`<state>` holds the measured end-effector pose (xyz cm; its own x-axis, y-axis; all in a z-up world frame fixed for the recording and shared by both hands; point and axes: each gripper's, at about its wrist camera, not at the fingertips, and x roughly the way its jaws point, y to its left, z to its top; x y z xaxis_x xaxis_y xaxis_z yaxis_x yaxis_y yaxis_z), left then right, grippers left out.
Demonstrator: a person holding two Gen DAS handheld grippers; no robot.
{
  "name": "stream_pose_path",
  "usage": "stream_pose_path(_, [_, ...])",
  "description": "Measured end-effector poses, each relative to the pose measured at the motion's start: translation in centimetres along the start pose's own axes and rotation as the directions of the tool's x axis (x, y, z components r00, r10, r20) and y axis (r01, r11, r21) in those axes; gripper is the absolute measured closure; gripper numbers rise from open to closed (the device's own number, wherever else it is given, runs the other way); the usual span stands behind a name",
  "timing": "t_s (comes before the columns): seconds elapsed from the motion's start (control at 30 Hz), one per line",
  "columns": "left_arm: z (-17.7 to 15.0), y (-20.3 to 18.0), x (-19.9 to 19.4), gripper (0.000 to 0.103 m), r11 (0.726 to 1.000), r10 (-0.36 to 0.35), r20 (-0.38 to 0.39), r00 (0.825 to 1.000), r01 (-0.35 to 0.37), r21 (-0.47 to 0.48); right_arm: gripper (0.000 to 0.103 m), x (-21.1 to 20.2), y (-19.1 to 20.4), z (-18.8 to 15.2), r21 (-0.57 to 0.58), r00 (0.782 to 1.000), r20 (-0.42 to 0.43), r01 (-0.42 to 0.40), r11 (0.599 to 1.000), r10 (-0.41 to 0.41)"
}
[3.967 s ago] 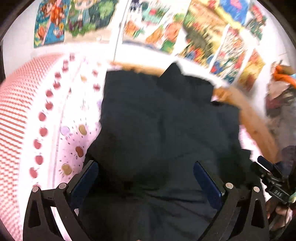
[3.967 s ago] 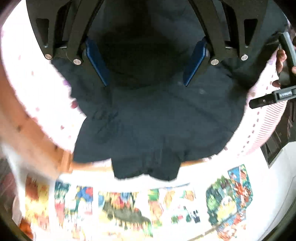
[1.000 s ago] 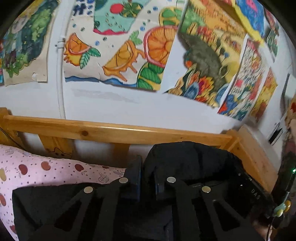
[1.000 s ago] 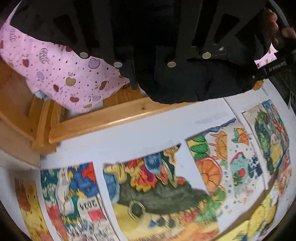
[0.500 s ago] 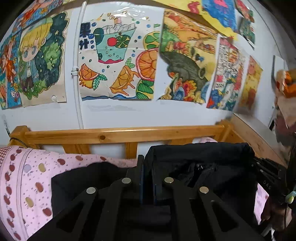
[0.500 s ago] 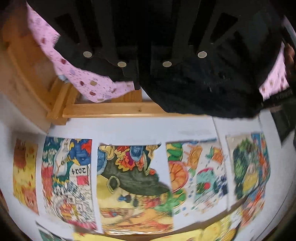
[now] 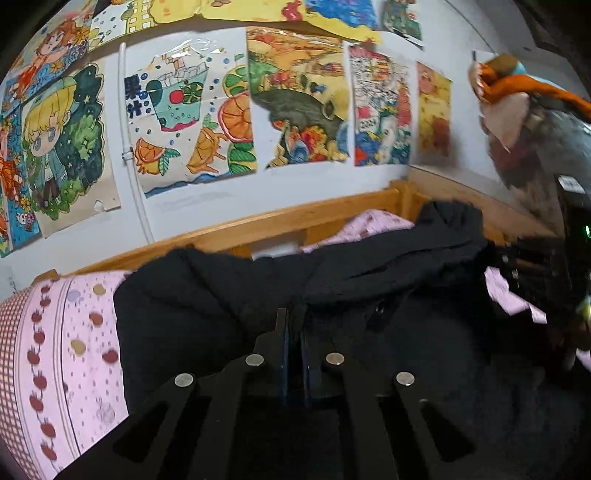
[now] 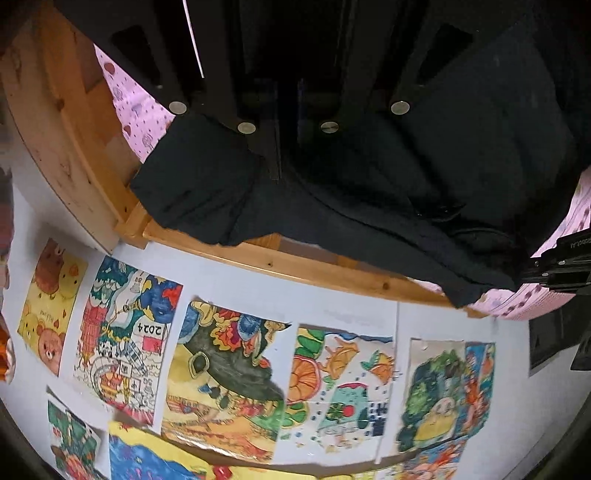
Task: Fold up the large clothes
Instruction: 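Carry the held hem with both grippers over the jacket toward the collar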
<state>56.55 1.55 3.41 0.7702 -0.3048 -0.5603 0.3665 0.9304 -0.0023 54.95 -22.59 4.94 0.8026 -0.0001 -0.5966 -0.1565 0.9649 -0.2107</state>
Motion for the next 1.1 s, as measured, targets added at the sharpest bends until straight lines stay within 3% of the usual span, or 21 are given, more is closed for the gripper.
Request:
stream_pose_path(0.2, [-3.2, -0.2, -0.2, 0.098, 0.999, -0.033, -0.022, 0.999, 0.034, 0.036, 0.098, -0.7, 1.7, -2.3, -0.038, 0.999, -0.036, -0.005, 0.999, 0.003])
stream_pose_path(0.4, [-7.0, -2.0, 1.0, 0.098, 0.994, -0.010, -0.062, 0.998, 0.017, 0.111, 0.098, 0.5, 3.3, -5.1, -0.075, 0.995, -0.103, -0.011, 0.997, 0.003])
stream_pose_path(0.67, [-8.1, -2.5, 1.8, 0.098, 0.988, 0.019, -0.063, 0.998, -0.009, 0.157, 0.096, 1.2, 4.0, -6.3, -0.074, 0.994, -0.110, -0.002, 0.997, -0.007])
stream_pose_path(0.73, [-7.9, -2.4, 1.5, 0.098, 0.988, 0.010, -0.057, 0.998, -0.001, 0.156, 0.092, 0.3, 3.6, -6.1, -0.043, 0.995, -0.098, -0.020, 0.999, 0.016])
stream_pose_path(0.77, [-7.7, -2.2, 1.4, 0.098, 0.988, 0.001, -0.053, 0.999, 0.007, 0.155, 0.089, -0.6, 3.1, -6.1, -0.004, 0.995, -0.085, -0.044, 0.999, 0.043])
stream_pose_path(0.83, [-7.4, -2.0, 1.1, 0.098, 0.987, -0.016, -0.042, 0.999, 0.023, 0.157, 0.072, -2.5, 2.5, -6.1, 0.046, 0.996, -0.043, -0.073, 0.996, 0.075])
stream_pose_path(0.9, [-7.1, -1.8, 0.8, 0.098, 0.986, -0.026, -0.031, 0.999, 0.031, 0.165, 0.059, -5.3, 2.3, -5.9, 0.046, 0.996, 0.048, -0.080, 0.996, 0.078])
stream_pose_path(0.97, [-7.0, -1.8, 0.7, 0.098, 0.985, -0.032, -0.030, 0.999, 0.036, 0.172, 0.056, -8.1, 2.7, -5.0, 0.004, 0.986, 0.154, -0.071, 0.997, 0.070])
stream_pose_path(1.1, [-6.9, -2.0, 0.9, 0.098, 0.983, -0.032, -0.044, 0.999, 0.040, 0.181, 0.056, -8.4, 3.4, -1.4, -0.009, 0.972, 0.216, -0.092, 0.996, 0.092])
